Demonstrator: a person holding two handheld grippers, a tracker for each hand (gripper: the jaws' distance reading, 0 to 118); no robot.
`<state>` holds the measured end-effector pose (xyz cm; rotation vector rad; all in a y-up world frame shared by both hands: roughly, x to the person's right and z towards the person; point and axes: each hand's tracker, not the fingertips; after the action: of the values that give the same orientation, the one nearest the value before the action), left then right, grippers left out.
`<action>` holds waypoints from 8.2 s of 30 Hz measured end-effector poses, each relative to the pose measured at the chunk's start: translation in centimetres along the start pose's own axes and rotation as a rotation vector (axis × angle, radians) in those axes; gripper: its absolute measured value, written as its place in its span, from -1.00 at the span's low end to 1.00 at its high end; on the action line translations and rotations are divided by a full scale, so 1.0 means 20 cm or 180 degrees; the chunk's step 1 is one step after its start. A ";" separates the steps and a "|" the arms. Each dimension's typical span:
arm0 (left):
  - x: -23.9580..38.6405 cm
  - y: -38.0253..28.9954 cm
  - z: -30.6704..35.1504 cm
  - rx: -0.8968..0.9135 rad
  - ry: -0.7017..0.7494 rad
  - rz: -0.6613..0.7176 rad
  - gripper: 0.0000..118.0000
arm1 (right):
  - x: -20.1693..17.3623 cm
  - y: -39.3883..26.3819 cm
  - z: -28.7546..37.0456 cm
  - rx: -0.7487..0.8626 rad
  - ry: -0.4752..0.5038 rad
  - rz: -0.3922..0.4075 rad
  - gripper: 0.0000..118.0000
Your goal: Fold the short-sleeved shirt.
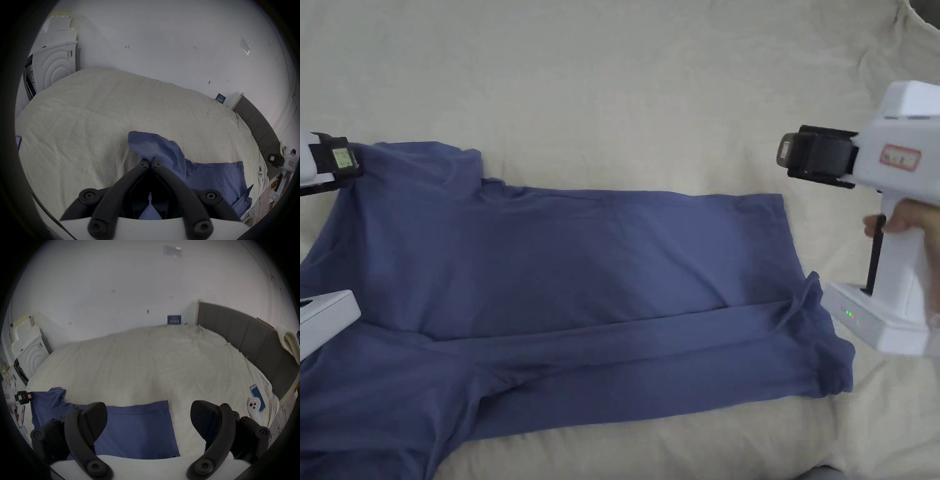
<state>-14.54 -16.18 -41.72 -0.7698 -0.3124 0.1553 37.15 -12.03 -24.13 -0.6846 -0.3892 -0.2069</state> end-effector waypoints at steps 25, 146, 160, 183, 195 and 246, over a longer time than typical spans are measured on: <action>-0.06 0.01 -0.03 0.0016 -0.0008 0.0325 -1.00 | 0.06 0.01 -0.93 -0.1569 -0.0407 -0.0429 -0.77; 0.29 -0.85 0.90 0.1423 0.0290 -0.0802 -1.00 | -0.29 -0.89 0.98 0.1551 0.0205 0.0266 -1.00; 0.04 -0.59 0.82 0.0630 0.0118 -0.0486 0.05 | -0.30 -0.88 0.94 0.1507 0.0200 0.0313 -1.00; -0.74 -0.57 0.29 -0.1610 -0.0943 0.0727 0.94 | -0.37 -0.88 0.88 0.1300 -0.0059 0.0428 -1.00; -0.72 -0.64 0.20 -0.1774 -0.1275 0.0843 0.96 | -0.40 -0.90 0.86 0.1201 -0.0139 0.0515 -1.00; 0.93 -0.57 0.34 -0.1563 -0.1053 -0.0362 -0.90 | -0.04 -0.95 1.02 0.1517 -0.0241 0.0026 -1.00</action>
<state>0.91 -15.08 -25.08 -1.2115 -0.7239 0.0983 24.80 -13.24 0.84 -0.2249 -0.4872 -0.0745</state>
